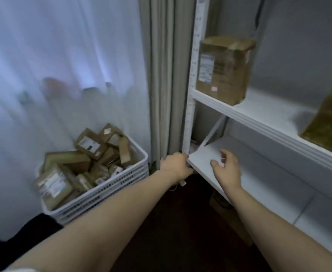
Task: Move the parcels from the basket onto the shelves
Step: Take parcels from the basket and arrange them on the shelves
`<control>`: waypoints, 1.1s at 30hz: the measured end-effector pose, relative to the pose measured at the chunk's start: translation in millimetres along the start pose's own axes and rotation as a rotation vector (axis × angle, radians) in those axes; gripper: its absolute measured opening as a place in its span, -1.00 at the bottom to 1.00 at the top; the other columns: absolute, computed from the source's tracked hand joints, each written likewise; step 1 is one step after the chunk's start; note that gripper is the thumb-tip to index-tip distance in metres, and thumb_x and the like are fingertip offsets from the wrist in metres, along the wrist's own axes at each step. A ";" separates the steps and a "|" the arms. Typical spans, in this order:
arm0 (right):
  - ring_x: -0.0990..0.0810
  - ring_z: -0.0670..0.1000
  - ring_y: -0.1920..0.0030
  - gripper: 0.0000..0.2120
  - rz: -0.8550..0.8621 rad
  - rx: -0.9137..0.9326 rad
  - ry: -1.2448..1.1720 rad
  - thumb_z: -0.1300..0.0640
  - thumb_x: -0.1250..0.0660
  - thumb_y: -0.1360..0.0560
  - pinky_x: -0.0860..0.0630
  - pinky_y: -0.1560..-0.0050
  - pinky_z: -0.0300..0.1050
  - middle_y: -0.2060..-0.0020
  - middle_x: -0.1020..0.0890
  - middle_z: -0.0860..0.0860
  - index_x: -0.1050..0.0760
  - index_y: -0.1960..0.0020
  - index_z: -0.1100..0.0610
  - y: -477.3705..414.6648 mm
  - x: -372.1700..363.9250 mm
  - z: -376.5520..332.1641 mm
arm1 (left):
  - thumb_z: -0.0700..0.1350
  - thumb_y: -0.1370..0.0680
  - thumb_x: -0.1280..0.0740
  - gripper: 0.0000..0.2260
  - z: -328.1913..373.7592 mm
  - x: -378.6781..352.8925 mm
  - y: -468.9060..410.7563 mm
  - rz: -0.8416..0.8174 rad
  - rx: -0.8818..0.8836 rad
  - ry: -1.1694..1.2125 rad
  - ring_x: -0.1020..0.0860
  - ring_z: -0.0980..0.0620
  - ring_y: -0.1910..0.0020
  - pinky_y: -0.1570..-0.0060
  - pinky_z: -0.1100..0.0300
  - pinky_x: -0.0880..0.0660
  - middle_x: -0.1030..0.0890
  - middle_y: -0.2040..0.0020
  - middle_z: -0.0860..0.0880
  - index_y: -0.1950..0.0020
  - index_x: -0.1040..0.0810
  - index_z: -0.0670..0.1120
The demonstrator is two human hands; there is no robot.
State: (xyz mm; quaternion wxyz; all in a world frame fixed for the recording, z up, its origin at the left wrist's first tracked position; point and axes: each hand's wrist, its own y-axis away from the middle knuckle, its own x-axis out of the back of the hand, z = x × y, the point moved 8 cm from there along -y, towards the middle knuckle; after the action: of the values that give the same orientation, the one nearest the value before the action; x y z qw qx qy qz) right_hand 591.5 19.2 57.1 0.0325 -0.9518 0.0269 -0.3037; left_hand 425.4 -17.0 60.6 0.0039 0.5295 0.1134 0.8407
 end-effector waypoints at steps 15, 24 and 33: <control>-0.50 0.06 -0.21 -0.57 -0.679 0.218 0.041 0.07 -0.33 -0.52 -0.46 -0.21 0.02 -0.18 -0.53 0.06 -0.40 -0.35 0.14 -7.8 -366.0 -168.0 | 0.04 -0.54 -0.26 -0.59 -372.2 64.7 20.8 0.111 0.645 0.232 -0.46 -0.13 -0.22 -0.10 0.05 -0.47 -0.44 -0.28 -0.11 -0.36 -0.40 -0.05; -0.45 -0.05 -0.07 -0.61 -1.082 0.209 0.181 0.07 -0.26 -0.58 -0.46 -0.07 -0.11 -0.07 -0.48 -0.03 -0.37 -0.38 0.11 32.0 -568.6 -221.1 | -0.10 -0.54 -0.30 -0.58 -562.1 62.7 74.7 0.251 1.084 0.592 -0.52 -0.07 -0.18 -0.07 0.13 -0.44 -0.51 -0.30 -0.10 -0.39 -0.40 -0.12; -0.46 0.07 -0.28 -0.63 -1.140 0.090 0.368 0.11 -0.18 -0.62 -0.38 -0.15 -0.14 -0.31 -0.49 0.09 -0.35 -0.41 0.17 70.6 -698.4 -185.4 | -0.15 -0.57 -0.30 -0.61 -689.1 14.7 78.1 0.324 1.263 0.909 -0.50 -0.12 -0.17 -0.16 0.08 -0.41 -0.51 -0.27 -0.22 -0.35 -0.40 -0.29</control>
State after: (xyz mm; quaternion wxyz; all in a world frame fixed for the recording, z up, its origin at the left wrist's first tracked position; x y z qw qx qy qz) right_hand -86.8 -10.1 -200.2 -0.1003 -0.7456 -0.4956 -0.4340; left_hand -186.3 -219.8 -196.2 -0.4663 0.0465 0.4807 0.7412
